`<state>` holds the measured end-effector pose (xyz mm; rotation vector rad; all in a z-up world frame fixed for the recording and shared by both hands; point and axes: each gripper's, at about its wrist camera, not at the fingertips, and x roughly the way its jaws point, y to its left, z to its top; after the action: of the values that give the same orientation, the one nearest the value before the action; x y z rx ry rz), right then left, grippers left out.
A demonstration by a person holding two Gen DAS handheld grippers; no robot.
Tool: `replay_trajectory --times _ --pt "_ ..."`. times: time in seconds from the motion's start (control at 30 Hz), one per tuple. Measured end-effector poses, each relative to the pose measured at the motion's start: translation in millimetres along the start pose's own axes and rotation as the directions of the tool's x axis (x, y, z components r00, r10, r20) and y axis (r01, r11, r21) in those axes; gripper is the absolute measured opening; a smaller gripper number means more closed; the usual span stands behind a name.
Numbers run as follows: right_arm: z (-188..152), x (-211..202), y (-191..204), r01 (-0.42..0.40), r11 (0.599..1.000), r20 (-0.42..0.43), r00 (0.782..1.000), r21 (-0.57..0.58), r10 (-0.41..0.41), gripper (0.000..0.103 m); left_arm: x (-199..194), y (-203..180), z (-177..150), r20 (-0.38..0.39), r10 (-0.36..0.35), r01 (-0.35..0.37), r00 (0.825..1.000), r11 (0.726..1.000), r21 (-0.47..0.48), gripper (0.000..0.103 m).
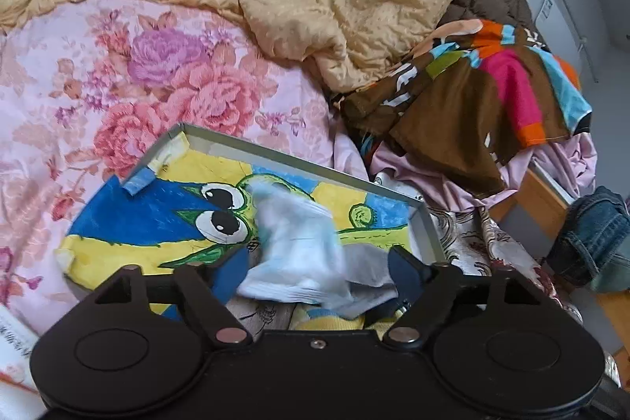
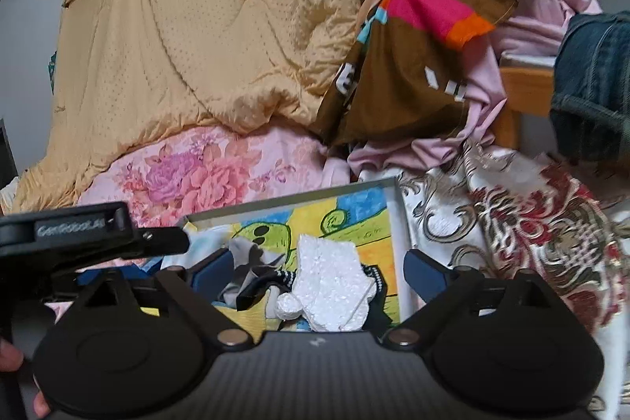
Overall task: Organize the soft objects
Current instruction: 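Open both grippers to release the packet and foam pad into the tray, then withdraw both grippers toward the orange silicone piece and grey face mask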
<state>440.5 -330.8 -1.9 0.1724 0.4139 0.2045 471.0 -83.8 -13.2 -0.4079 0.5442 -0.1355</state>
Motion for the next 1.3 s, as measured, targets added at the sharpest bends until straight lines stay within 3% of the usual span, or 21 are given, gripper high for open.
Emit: replay_trajectory --times 0.3,0.9,1.3 --pt "3.0 -50.4 7.6 0.026 0.999 0.037 0.999 -0.039 -0.024 0.102 -49.8 3.8 -8.7 0.027 0.006 -0.006 1.0 1.0 0.013 0.095" --pt "-20.1 -142.4 34.7 0.031 0.995 0.064 0.998 -0.091 -0.025 0.103 -155.6 6.3 -55.2 0.047 -0.025 0.021 0.999 0.997 0.079 0.102" --pt "-44.3 -212.1 47.2 0.007 0.995 0.193 0.981 -0.096 0.012 0.103 -209.8 15.5 -83.0 0.047 -0.07 0.066 0.996 0.994 0.084 0.102"
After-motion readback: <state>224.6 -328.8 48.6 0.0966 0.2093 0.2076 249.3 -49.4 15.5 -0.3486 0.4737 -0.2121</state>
